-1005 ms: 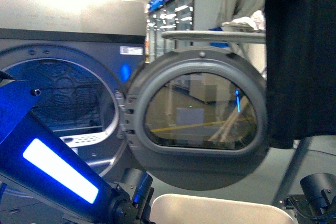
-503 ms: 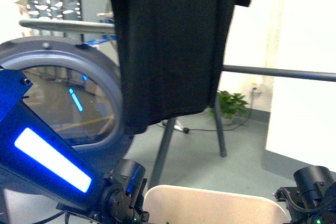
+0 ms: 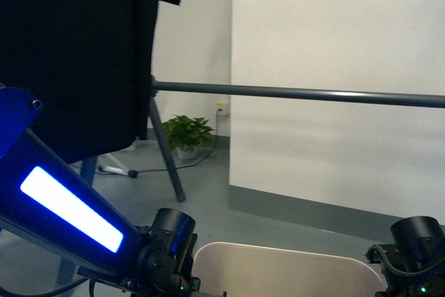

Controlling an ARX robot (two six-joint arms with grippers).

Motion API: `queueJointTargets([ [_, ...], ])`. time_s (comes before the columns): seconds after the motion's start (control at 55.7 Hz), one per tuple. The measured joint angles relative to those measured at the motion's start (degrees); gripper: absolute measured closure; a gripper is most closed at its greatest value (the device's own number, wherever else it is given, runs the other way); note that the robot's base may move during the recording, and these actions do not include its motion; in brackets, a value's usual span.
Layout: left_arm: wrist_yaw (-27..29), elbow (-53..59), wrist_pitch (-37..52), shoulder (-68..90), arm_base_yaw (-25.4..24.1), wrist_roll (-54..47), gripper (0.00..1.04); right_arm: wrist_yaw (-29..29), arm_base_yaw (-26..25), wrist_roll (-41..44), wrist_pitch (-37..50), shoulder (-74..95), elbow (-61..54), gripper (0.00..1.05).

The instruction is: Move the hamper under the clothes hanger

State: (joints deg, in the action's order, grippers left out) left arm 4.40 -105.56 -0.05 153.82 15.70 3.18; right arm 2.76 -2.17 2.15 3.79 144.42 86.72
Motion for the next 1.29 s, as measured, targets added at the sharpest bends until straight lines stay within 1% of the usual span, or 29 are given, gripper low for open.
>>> queueJointTargets([
  [0.144, -1.0, 0.0, 0.0, 0.0, 1.6, 0.1, 1.01, 1.2, -1.5, 0.0, 0.0, 0.0, -0.1, 1.02],
  [0.287, -1.1, 0.0, 0.0, 0.0, 2.2, 0.3, 1.01, 1.6, -1.8, 0.2, 0.0, 0.0, -0.1, 1.02],
  [0.467, 0.0, 0.0, 0.0, 0.0, 0.6, 0.3, 1.01, 0.1, -0.6, 0.2, 0.0, 0.0, -0.1, 1.02],
  [0.592, 0.6, 0.0, 0.0, 0.0, -0.9, 0.3, 1.01, -0.5, 1.1, 0.1, 0.0, 0.0, -0.1, 1.02],
  [0.951, 0.1, 0.0, 0.0, 0.0, -0.3, 0.2, 1.01, 0.0, 0.5, 0.1, 0.0, 0.0, -0.1, 1.02],
  [1.185, 1.1, 0.0, 0.0, 0.0, -2.0, 0.2, 1.01, -1.0, 2.1, 0.0, 0.0, 0.0, -0.1, 1.02],
  [1.293, 0.1, 0.0, 0.0, 0.0, -0.8, 0.2, 1.01, -0.2, 0.8, 0.0, 0.0, 0.0, -0.1, 1.02],
])
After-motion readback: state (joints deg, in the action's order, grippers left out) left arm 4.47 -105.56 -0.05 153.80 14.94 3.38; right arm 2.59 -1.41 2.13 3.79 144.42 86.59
